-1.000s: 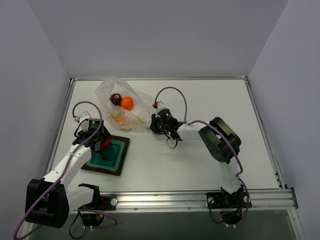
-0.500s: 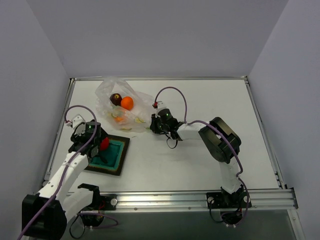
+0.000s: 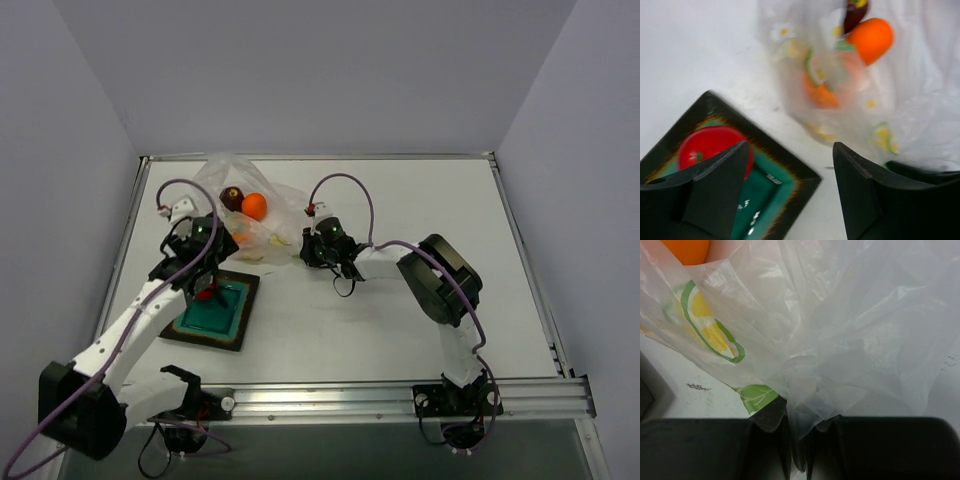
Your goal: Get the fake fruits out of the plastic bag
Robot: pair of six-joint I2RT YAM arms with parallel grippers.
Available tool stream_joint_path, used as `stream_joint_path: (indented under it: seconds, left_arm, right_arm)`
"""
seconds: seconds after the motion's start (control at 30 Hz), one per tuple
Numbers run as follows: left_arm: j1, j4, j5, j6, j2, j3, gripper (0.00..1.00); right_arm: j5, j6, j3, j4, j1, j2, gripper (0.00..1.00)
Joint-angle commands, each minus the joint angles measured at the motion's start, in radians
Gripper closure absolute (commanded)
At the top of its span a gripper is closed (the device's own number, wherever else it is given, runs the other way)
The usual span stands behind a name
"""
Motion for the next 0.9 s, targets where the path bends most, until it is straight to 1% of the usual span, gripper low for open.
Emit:
stream_joint_path:
  seconds: [0.0, 0.03, 0.07, 0.13, 0.17, 0.2, 0.23, 0.27, 0.3, 0.33, 0.37, 0.43, 0.53, 0.63, 0.77, 0.87]
  left_arm:
    - [-0.062, 0.119, 0.024, 0.087, 0.160, 0.193, 0.35]
    - [-0.075, 0.127, 0.030, 0.098, 0.198, 0.229, 0.36]
    - [-0.079, 0.134, 0.037, 0.104, 0.273, 0.300, 0.37]
    - [-0.079, 0.139, 0.055, 0.138, 0.348, 0.368, 0.39]
    - [-0.079, 0.133, 0.052, 0.144, 0.425, 0.402, 0.40]
    - [-0.077, 0.128, 0.056, 0.156, 0.462, 0.465, 0.41]
    - [-0.076, 0.125, 0.063, 0.172, 0.529, 0.494, 0.44]
    - [-0.076, 0.116, 0.061, 0.187, 0.562, 0.528, 0.45]
    - [-0.074, 0.105, 0.057, 0.209, 0.597, 0.596, 0.46]
    - [-0.069, 0.081, 0.063, 0.221, 0.660, 0.630, 0.47]
    - [-0.062, 0.070, 0.064, 0.232, 0.687, 0.663, 0.50]
    - [-0.051, 0.049, 0.087, 0.267, 0.764, 0.745, 0.50]
    - [-0.025, 0.038, 0.124, 0.296, 0.845, 0.818, 0.50]
    - [0.004, 0.016, 0.152, 0.304, 0.904, 0.856, 0.50]
    - [0.024, -0.002, 0.193, 0.319, 0.958, 0.914, 0.50]
    - [0.033, -0.008, 0.211, 0.333, 0.994, 0.938, 0.45]
  right_arm:
    - [0.006, -0.015, 0.002, -0.012, 0.004, -0.045, 0.93]
    - [0.010, -0.016, 0.002, -0.014, 0.004, -0.046, 0.93]
    - [0.012, -0.016, 0.002, -0.014, 0.004, -0.048, 0.93]
    - [0.016, -0.016, -0.001, -0.014, 0.004, -0.049, 0.93]
    - [0.016, -0.016, -0.001, -0.014, 0.004, -0.049, 0.93]
    - [0.021, -0.016, -0.001, -0.015, 0.006, -0.048, 0.93]
    - [0.026, -0.021, 0.003, -0.015, 0.013, -0.048, 0.93]
    - [0.036, -0.023, 0.005, -0.021, 0.017, -0.045, 0.93]
    - [0.039, -0.026, 0.006, -0.023, 0.020, -0.045, 0.93]
    - [0.039, -0.026, 0.008, -0.024, 0.021, -0.043, 0.93]
    - [0.038, -0.026, 0.008, -0.024, 0.023, -0.042, 0.93]
    - [0.036, -0.026, 0.008, -0.023, 0.023, -0.042, 0.93]
    - [0.036, -0.026, 0.008, -0.021, 0.023, -0.042, 0.93]
    - [0.036, -0.026, 0.008, -0.023, 0.023, -0.040, 0.93]
    - [0.036, -0.024, 0.009, -0.023, 0.023, -0.040, 0.93]
    - [0.036, -0.026, 0.009, -0.023, 0.021, -0.037, 0.93]
